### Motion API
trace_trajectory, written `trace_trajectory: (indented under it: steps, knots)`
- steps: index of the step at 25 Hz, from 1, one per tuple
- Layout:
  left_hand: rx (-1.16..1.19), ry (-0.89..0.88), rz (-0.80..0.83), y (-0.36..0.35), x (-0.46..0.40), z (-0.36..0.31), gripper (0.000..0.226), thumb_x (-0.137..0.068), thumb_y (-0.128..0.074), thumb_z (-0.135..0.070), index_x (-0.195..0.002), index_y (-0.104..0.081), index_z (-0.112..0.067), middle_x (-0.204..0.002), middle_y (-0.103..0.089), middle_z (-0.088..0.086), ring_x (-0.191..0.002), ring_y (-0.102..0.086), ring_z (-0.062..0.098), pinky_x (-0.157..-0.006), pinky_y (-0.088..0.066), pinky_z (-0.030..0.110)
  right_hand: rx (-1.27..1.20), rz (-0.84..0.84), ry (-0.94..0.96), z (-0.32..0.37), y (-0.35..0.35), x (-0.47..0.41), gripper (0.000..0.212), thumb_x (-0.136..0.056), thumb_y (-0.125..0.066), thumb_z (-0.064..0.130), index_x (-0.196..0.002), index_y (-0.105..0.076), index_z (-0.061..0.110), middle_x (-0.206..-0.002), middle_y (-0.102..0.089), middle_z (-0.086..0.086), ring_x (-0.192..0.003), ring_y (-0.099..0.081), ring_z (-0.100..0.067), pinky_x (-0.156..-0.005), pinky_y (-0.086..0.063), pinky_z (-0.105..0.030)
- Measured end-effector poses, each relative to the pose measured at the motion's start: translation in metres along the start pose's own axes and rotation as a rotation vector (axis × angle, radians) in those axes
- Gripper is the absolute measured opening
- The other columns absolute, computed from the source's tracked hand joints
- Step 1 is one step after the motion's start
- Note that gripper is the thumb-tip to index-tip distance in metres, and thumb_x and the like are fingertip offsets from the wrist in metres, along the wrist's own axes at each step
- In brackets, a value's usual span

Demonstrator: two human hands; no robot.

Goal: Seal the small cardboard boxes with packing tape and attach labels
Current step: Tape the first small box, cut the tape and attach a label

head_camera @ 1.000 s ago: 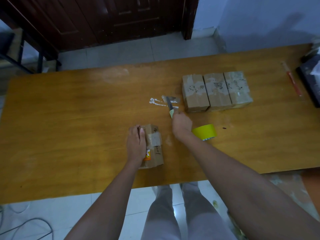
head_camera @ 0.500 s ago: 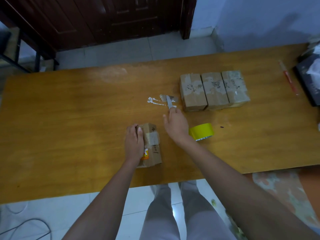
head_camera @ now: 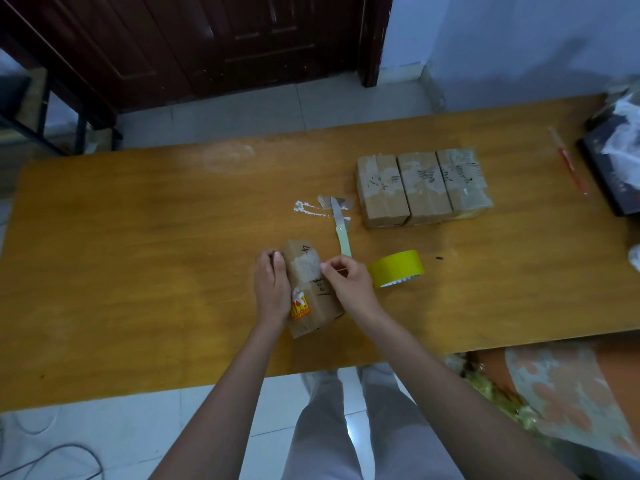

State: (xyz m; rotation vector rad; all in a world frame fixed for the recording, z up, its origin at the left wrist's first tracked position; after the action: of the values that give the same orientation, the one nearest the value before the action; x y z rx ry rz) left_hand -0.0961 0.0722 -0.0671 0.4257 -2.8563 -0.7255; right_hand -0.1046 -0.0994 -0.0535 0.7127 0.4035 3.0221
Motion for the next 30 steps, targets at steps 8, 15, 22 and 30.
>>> trace_trajectory:
  steps: [8, 15, 22, 30]
  knots:
    - [0.065, -0.033, 0.012, 0.000, 0.006, -0.031, 0.037, -0.098, -0.030, -0.046, -0.102, -0.053, -0.017, -0.099, -0.057, 0.007, -0.093, -0.054, 0.020, -0.081, -0.044, 0.037, -0.050, -0.030, -0.010, 0.027, 0.014, 0.013, 0.061, -0.065, -0.058, 0.080, -0.079, -0.054, 0.020, -0.070, -0.053, 0.012, -0.062, -0.050, -0.003, -0.062, -0.043, -0.026]
    - [0.116, 0.000, 0.011, 0.000, 0.010, -0.043, 0.034, -0.100, -0.034, -0.037, -0.105, -0.055, -0.011, -0.102, -0.060, 0.011, -0.095, -0.057, 0.025, -0.082, -0.047, 0.043, -0.058, -0.027, 0.004, 0.030, 0.017, 0.014, 0.046, -0.066, -0.071, 0.067, -0.086, -0.066, 0.027, -0.083, -0.067, 0.013, -0.077, -0.065, -0.004, -0.066, -0.053, -0.024]
    - [0.172, 0.031, 0.012, -0.002, 0.012, -0.046, 0.035, -0.100, -0.032, -0.041, -0.099, -0.053, -0.013, -0.095, -0.059, 0.010, -0.089, -0.057, 0.025, -0.077, -0.046, 0.043, -0.221, -0.077, 0.031, 0.027, 0.025, 0.012, 0.029, -0.088, -0.067, 0.036, -0.066, -0.061, 0.018, -0.063, -0.059, 0.010, -0.060, -0.053, -0.004, -0.061, -0.044, -0.024]
    - [0.222, 0.104, 0.039, -0.002, 0.013, -0.048, 0.026, -0.105, -0.034, -0.035, -0.094, -0.052, -0.020, -0.096, -0.060, 0.011, -0.090, -0.057, 0.027, -0.077, -0.047, 0.042, -0.173, -0.040, 0.074, 0.042, 0.020, 0.016, 0.040, -0.067, -0.082, 0.049, -0.073, -0.060, 0.016, -0.066, -0.066, 0.011, -0.060, -0.061, 0.001, -0.056, -0.049, -0.016]
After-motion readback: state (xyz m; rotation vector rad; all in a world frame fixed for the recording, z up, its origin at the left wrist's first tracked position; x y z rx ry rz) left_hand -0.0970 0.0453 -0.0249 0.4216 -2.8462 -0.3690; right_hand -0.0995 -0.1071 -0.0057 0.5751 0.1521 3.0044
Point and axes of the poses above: each hand's wrist, its own x-axis away from the middle knuckle, its own y-axis out of the back of the hand, z = x × y, the point moved 6 cm from there along -x, towards the middle knuckle
